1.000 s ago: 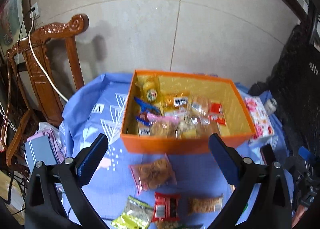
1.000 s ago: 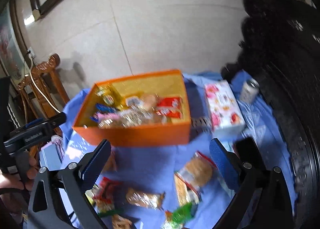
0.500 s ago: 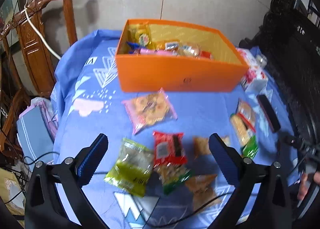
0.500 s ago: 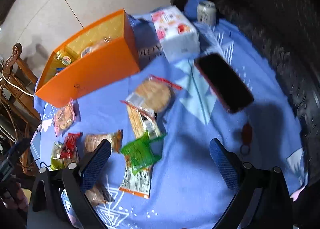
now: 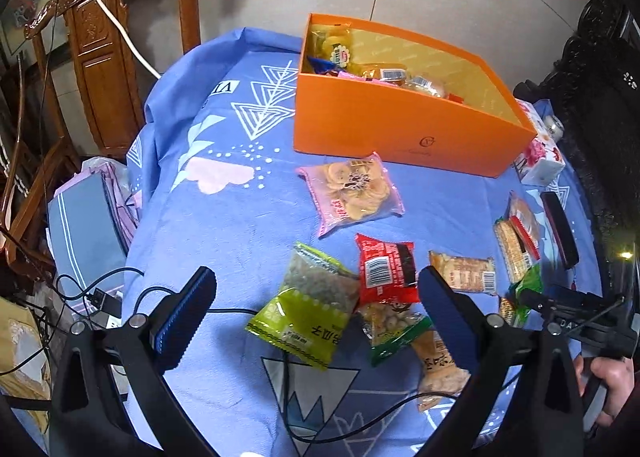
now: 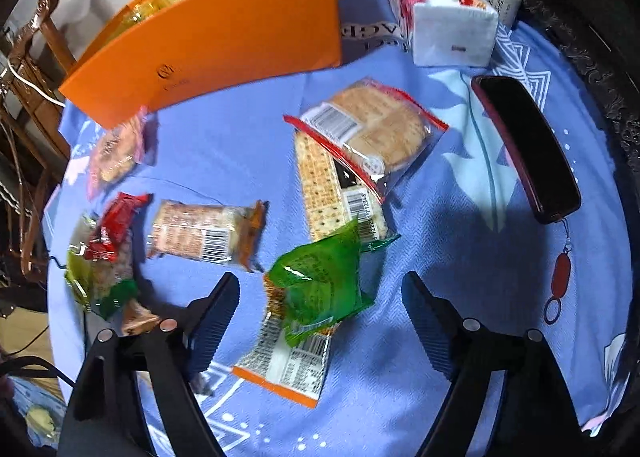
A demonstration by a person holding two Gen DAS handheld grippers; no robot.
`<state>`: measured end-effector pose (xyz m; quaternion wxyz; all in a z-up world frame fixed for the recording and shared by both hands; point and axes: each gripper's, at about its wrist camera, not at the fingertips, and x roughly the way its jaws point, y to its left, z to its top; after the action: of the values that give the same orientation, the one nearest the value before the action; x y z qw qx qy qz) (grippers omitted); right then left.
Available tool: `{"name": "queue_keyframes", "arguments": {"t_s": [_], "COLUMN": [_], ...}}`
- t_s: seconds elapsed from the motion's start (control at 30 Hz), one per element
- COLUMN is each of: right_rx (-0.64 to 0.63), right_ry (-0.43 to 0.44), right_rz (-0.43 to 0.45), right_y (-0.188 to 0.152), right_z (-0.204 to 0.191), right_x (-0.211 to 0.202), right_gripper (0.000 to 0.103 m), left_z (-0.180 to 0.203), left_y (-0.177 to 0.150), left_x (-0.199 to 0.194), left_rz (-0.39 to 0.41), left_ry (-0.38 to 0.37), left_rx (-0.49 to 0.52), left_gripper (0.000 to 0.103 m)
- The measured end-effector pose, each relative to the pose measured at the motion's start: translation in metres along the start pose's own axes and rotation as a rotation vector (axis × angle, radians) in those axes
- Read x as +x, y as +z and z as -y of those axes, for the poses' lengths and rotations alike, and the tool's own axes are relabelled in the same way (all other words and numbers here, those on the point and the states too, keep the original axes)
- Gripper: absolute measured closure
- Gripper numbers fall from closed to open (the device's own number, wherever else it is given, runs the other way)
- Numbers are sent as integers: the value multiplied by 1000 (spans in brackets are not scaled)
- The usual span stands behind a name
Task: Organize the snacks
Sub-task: 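Move both tools back over the remaining snacks, then grasp the green bag with the right gripper while the left grasps the red pack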
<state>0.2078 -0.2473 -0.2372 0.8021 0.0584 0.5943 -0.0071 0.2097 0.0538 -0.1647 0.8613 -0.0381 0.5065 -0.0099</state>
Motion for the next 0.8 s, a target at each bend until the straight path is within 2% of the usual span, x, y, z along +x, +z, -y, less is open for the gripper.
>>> {"name": "queue_keyframes", "arguments": {"t_s": [0.03, 0.13, 0.27, 0.37, 0.57, 0.73, 0.77, 0.8], "right_rx": [-1, -22, -45, -10, 12, 3, 3, 6], "right_ry": [-4, 5, 16, 67, 120, 119, 120, 120], "right_rz": [0, 2, 41, 73, 109, 128, 127, 127], "right_y": [0, 1, 1, 1, 8, 8, 8, 8], "right_z": [0, 1, -1, 3, 0, -5, -5, -4], "right_x": [2, 6, -5, -23, -50, -54, -54, -55], "right_gripper": [28, 66, 68, 68, 67, 67, 67, 67], "left_z": [-1, -7, -8, 0, 38, 64, 67, 71], "left_y": [0, -2, -4, -5, 3, 12, 13, 13], "left_x": [0, 3, 8, 14, 43, 76, 82, 89], "left_rz": [-2, -9, -17, -24, -64, -122, -134, -156], "left_ry": [2, 11, 13, 6, -41, -57, -61, -66], "left_rx": [-3, -17, -13, 18, 69, 90, 92, 95], "left_gripper": [4, 4, 4, 4, 4, 4, 5, 10]}}
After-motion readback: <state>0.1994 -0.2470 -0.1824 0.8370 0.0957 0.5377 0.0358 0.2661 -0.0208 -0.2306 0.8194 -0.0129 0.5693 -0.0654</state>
